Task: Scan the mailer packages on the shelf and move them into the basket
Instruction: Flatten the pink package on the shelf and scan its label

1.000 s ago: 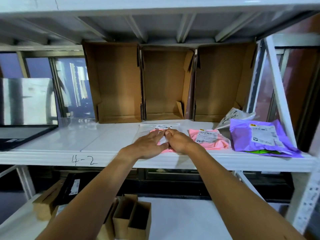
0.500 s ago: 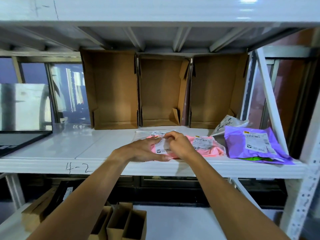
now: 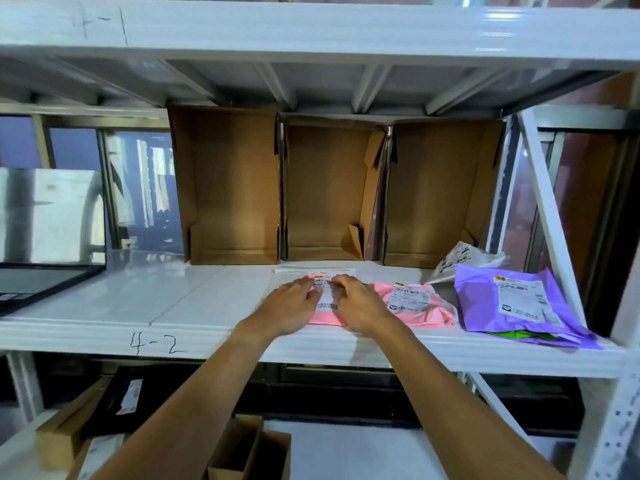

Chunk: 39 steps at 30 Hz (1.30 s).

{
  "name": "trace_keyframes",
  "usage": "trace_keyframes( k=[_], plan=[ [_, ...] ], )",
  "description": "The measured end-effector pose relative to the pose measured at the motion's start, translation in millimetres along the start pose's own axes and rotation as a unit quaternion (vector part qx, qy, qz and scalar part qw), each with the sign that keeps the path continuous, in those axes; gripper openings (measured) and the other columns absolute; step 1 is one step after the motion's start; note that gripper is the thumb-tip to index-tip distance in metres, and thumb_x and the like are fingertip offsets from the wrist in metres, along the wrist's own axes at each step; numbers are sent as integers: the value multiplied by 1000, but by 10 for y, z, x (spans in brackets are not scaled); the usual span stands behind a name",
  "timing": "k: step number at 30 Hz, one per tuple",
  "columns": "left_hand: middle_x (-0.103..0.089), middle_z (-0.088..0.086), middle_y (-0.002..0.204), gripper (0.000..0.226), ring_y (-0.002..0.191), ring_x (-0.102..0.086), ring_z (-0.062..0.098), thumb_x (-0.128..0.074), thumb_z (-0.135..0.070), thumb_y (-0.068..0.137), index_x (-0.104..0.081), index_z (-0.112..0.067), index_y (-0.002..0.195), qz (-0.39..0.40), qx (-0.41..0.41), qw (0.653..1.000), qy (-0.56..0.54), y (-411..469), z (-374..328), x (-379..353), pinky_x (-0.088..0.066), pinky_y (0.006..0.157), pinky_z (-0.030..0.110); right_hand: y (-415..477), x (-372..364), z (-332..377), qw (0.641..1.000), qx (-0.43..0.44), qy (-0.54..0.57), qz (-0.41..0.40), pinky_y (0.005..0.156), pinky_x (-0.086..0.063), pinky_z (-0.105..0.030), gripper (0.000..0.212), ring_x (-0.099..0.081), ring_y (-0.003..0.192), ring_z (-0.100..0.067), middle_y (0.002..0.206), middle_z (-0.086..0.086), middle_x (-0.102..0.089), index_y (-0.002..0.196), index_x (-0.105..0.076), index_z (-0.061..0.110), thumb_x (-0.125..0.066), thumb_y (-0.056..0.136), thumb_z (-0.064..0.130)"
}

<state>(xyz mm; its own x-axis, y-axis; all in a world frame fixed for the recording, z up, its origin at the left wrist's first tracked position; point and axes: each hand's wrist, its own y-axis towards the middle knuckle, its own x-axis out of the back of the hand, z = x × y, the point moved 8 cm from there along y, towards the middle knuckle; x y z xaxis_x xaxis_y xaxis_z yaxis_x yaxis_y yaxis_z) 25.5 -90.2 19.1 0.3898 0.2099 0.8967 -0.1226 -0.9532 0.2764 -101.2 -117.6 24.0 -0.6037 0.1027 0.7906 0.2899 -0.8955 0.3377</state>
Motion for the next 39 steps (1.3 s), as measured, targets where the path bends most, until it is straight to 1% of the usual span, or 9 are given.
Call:
trace_keyframes(
  k=[4,9,12,15,21,27,31,34,39],
  plan=[
    [-18,9,165,52,153,-12,22,-24,-30,107,-37,-6,151,-25,-23,999,3,46,-36,6,-16,124,40,-3,-92,54,997,31,-46,59,108,-39,-43,46,-48,127,-29,149,-9,-46,151,-37,20,-37,105,25],
    [-29,2,162,51,147,-27,21,-30,-38,104,-38,-20,151,67,5,997,-26,169,7,-136,-24,117,37,4,-109,53,994,30,-77,78,111,-36,-42,47,-44,134,-29,154,-5,-42,151,-36,24,-36,104,25],
    [-63,6,129,42,116,-55,27,-36,-44,98,-69,-24,112,69,10,997,13,305,-33,-25,-44,94,37,23,-106,65,992,38,-97,66,98,-42,-42,39,-53,120,-32,143,-8,-53,141,-45,24,-34,103,28],
    [-70,13,99,47,93,-62,32,-35,-48,92,-69,-16,86,-14,23,996,83,430,-4,32,-49,79,38,31,-110,47,992,32,-110,59,91,-41,-39,34,-54,115,-33,136,-11,-55,132,-50,18,-37,102,26],
    [-63,0,136,38,121,-59,24,-32,-34,106,-62,-27,129,-51,-67,996,36,357,-151,-105,-43,103,40,11,-110,4,994,5,-90,67,87,-39,-37,35,-54,114,-31,133,-12,-55,133,-47,11,-41,101,25],
    [-42,-2,156,43,140,-42,24,-27,-29,108,-44,-31,148,37,-86,992,90,256,-332,-140,-33,111,38,-16,-57,-56,996,-60,-12,68,115,-25,-39,71,-35,141,-34,158,-15,-34,159,-4,9,-40,98,15],
    [-51,3,149,44,132,-47,30,-27,-38,106,-54,-35,141,65,-48,989,126,375,-358,-67,-36,106,41,4,82,-155,986,-95,133,4,111,-39,-46,69,-45,133,-33,155,-12,-40,159,-7,18,-38,98,12],
    [-67,12,121,37,104,-57,30,-42,-41,99,-70,-21,112,17,-28,984,176,460,-486,-53,-43,83,38,-40,160,-248,958,-126,255,-31,86,-57,-42,60,-62,111,-29,144,-8,-50,157,-15,25,-36,103,13],
    [-69,8,115,34,105,-62,31,-42,-43,99,-64,-21,114,-20,-72,980,183,372,-609,-202,-46,88,40,-42,159,-282,948,-141,282,-38,115,-35,-47,56,-42,138,-29,149,-4,-46,155,-23,24,-34,102,11]
  ],
)
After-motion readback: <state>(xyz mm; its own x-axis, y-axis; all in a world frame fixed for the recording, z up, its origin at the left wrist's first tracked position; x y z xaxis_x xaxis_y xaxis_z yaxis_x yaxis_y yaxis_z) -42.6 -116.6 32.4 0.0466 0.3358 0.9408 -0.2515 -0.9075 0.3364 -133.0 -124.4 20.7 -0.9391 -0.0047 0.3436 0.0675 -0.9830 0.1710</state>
